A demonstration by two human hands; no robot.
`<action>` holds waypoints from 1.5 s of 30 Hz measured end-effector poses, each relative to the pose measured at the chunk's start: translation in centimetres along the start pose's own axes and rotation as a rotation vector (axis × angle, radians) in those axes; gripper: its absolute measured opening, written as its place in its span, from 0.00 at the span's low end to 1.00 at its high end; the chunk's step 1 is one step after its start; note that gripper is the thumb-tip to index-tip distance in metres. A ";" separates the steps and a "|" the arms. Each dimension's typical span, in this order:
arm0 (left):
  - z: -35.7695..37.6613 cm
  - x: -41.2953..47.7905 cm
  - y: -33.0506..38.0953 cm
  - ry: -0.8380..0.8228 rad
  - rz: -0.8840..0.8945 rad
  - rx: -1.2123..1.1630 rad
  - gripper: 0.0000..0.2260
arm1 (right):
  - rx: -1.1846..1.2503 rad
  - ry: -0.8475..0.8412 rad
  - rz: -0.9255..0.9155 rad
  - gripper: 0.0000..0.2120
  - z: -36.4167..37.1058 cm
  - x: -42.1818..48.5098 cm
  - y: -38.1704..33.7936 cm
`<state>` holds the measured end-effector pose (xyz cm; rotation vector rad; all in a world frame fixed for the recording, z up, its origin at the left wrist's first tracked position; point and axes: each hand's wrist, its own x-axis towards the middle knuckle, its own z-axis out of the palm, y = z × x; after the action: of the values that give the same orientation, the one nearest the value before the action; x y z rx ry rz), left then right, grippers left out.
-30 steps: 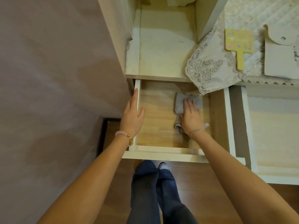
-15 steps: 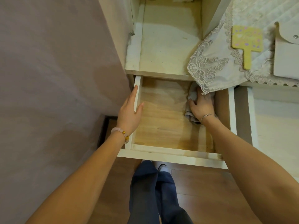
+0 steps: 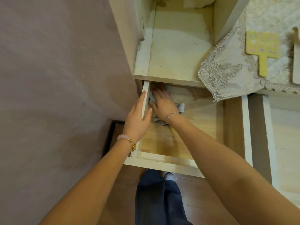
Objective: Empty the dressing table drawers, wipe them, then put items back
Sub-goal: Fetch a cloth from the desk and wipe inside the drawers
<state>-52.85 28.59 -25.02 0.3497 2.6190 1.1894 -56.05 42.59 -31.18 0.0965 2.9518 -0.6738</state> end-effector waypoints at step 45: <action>-0.3 -0.1 -0.3 -0.042 -0.003 -0.092 0.21 | 0.082 -0.419 -0.152 0.23 -0.2 -11.0 -0.1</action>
<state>-52.88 28.11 -25.04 0.3497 2.5184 1.2821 -45.13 42.14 -29.60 -0.2357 2.5457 -0.7312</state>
